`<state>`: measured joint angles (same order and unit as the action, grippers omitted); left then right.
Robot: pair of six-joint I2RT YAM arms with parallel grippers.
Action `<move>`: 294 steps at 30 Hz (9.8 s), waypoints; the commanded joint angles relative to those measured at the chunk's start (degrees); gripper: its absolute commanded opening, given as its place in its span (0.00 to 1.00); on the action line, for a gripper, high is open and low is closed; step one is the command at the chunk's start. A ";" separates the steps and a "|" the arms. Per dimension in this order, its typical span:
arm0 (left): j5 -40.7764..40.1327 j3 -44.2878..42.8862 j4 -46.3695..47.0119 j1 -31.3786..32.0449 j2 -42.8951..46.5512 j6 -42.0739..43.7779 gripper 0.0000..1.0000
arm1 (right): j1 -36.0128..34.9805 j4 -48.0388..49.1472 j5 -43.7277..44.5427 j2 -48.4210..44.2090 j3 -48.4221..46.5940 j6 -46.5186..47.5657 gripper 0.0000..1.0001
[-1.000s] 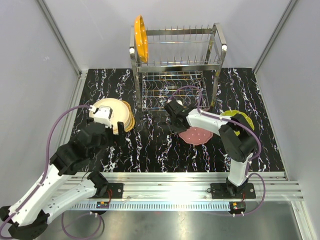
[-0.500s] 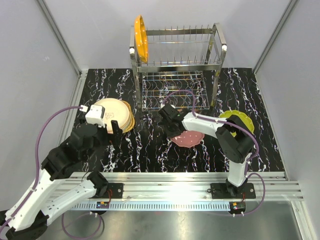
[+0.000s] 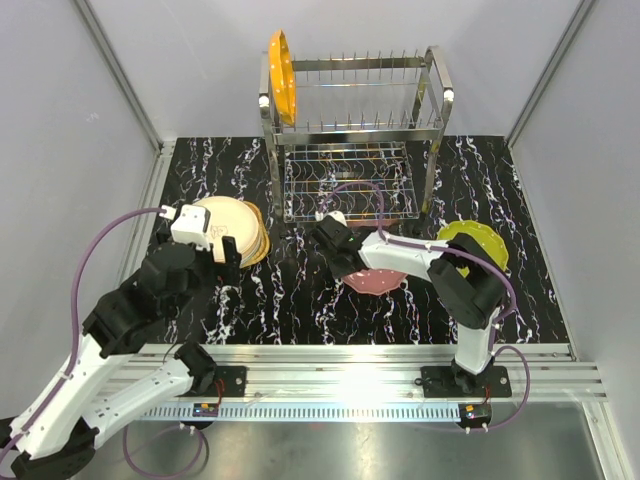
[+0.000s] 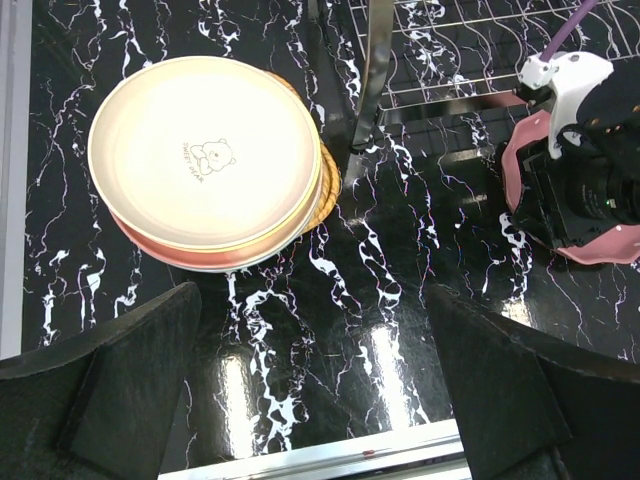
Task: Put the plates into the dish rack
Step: Grab a plate with the right arm, then pass the plate from the right arm to the left, then pass the plate from the left arm to the right, then insert the plate into the dish rack
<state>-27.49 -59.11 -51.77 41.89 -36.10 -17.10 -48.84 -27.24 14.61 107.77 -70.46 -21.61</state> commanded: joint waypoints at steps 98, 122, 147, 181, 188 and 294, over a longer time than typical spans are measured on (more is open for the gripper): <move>28.72 16.93 45.88 -0.14 -33.60 -37.83 0.08 | -8.73 35.42 -24.28 -35.25 28.62 -2.57 0.42; 16.50 6.38 30.85 -0.23 -30.35 -41.69 0.00 | -25.77 31.90 13.48 -40.54 30.73 7.80 0.81; 27.22 4.71 29.44 -0.32 -30.96 -43.81 0.00 | -33.07 49.57 38.91 -18.03 27.13 23.89 0.65; 22.66 -1.26 25.41 -2.51 -30.61 -37.48 0.95 | -33.16 49.22 35.40 -29.62 32.49 17.21 0.01; 17.82 -3.38 18.73 -4.44 -26.23 -33.17 0.99 | -33.16 43.25 34.96 -36.56 33.19 13.96 0.01; -6.44 12.97 21.53 -5.15 -1.52 2.78 0.99 | 4.81 29.00 11.76 14.14 -73.86 23.54 0.08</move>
<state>-34.74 -46.26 -33.26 36.99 -37.12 -13.76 -43.55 -4.16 28.29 128.29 -143.81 3.51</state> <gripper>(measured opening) 0.988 0.332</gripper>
